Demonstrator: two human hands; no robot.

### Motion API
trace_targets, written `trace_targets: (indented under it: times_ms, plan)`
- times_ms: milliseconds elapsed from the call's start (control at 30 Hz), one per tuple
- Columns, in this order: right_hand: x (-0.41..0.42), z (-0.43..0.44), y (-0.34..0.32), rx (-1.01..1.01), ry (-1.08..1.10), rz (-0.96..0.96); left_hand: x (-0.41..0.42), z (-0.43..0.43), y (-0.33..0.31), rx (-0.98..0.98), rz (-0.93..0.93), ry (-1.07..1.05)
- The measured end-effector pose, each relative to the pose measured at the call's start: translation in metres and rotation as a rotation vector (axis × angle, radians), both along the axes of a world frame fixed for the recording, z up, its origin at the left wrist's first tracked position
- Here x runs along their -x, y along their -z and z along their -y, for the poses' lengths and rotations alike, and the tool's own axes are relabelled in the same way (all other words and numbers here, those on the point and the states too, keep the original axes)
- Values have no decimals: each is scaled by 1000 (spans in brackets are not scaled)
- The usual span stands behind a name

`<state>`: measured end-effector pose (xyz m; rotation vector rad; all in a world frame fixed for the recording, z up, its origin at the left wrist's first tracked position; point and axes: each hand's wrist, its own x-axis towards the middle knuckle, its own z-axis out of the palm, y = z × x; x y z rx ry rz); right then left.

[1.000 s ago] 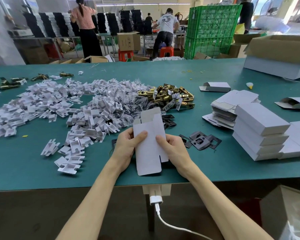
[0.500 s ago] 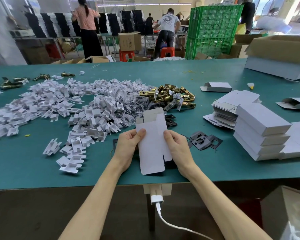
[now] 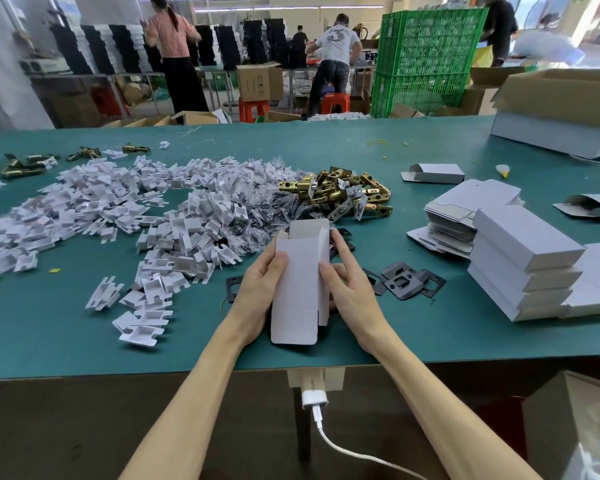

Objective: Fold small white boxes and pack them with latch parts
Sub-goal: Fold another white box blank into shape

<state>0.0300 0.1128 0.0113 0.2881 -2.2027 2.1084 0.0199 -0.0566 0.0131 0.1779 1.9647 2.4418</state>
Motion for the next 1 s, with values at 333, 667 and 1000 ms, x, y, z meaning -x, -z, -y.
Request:
trace_targets:
  times_ms: [333, 667, 1000]
  plan:
    - [-4, -3, -2, 82, -35, 12, 0, 1, 0, -8, 54, 2]
    - [-3, -8, -3, 140, -162, 49, -2, 3, 0, -51, 84, -19]
    - [-2, -9, -2, 133, -161, 75, -4, 3, -3, -60, 113, 35]
